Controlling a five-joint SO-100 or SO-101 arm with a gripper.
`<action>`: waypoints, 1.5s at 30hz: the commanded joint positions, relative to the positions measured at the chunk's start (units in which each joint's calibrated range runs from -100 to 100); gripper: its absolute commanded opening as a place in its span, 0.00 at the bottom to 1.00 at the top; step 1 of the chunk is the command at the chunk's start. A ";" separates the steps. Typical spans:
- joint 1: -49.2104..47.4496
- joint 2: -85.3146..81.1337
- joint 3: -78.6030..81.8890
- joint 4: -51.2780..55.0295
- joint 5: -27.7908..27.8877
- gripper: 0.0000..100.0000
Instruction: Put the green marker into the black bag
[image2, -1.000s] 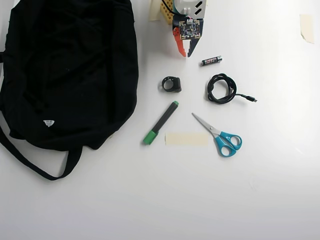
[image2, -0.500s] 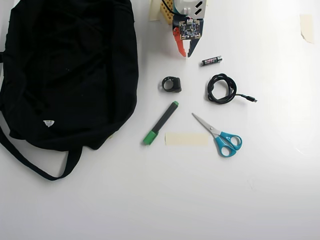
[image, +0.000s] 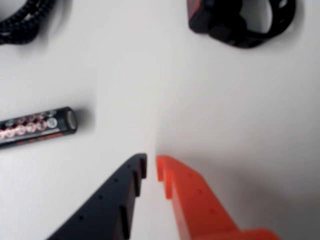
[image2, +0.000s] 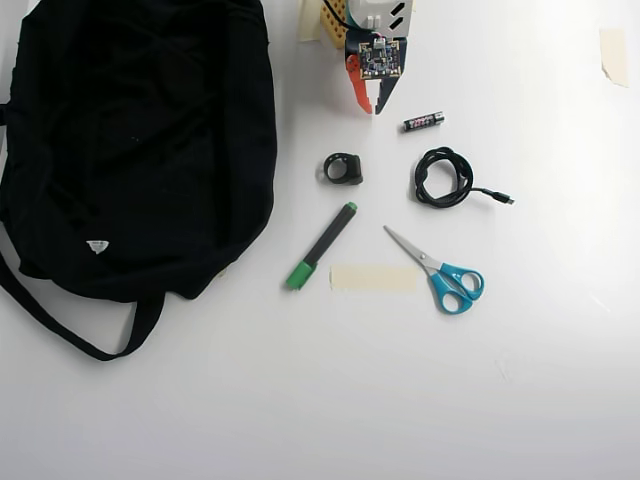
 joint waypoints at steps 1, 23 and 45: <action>0.28 -0.83 1.72 0.60 0.27 0.02; 0.36 -0.83 1.72 0.26 -0.26 0.02; -1.96 1.08 0.28 -26.27 -0.31 0.03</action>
